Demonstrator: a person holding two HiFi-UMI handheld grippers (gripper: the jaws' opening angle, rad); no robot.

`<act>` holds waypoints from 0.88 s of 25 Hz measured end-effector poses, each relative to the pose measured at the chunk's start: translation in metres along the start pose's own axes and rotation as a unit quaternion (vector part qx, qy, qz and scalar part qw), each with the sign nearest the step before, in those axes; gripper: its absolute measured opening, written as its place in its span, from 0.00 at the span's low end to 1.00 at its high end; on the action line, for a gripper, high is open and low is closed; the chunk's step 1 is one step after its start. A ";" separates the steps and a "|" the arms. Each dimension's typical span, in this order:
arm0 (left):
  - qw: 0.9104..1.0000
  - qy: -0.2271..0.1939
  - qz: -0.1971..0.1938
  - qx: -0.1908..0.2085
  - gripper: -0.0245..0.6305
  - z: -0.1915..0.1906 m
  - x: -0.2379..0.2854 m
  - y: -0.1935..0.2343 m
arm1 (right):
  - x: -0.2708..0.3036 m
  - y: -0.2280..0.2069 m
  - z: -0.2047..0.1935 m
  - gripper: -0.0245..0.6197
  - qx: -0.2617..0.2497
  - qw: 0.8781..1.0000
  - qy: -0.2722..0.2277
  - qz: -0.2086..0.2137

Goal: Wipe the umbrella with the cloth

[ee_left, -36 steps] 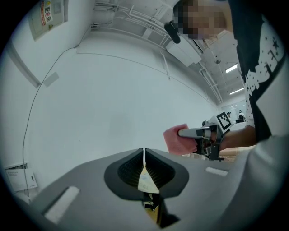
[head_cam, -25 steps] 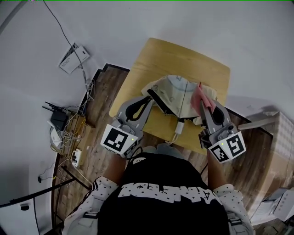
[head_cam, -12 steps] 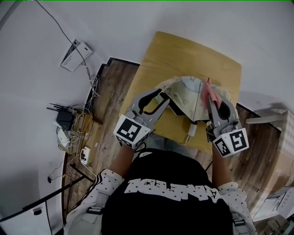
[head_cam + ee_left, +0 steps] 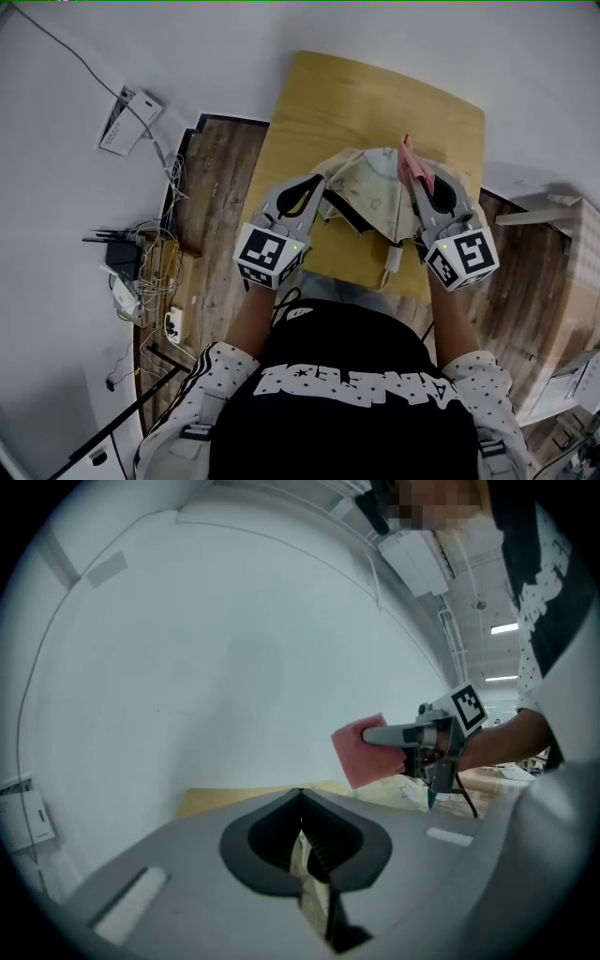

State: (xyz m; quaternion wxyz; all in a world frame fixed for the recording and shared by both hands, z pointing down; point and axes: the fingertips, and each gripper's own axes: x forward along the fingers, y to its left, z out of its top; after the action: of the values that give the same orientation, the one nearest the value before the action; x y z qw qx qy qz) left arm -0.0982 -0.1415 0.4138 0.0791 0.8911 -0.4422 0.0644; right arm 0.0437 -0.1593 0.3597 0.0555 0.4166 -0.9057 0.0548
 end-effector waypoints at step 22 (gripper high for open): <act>0.996 0.056 -0.071 -0.020 0.05 -0.027 0.023 -0.021 | 0.044 0.010 -0.051 0.07 -0.031 0.997 0.069 0.022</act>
State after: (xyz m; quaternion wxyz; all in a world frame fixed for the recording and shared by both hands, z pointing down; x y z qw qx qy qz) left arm -0.0688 -0.1411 0.4425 0.1257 0.9136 -0.3736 0.0998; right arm 0.0103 -0.1780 0.4161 0.1297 0.3898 -0.9099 0.0566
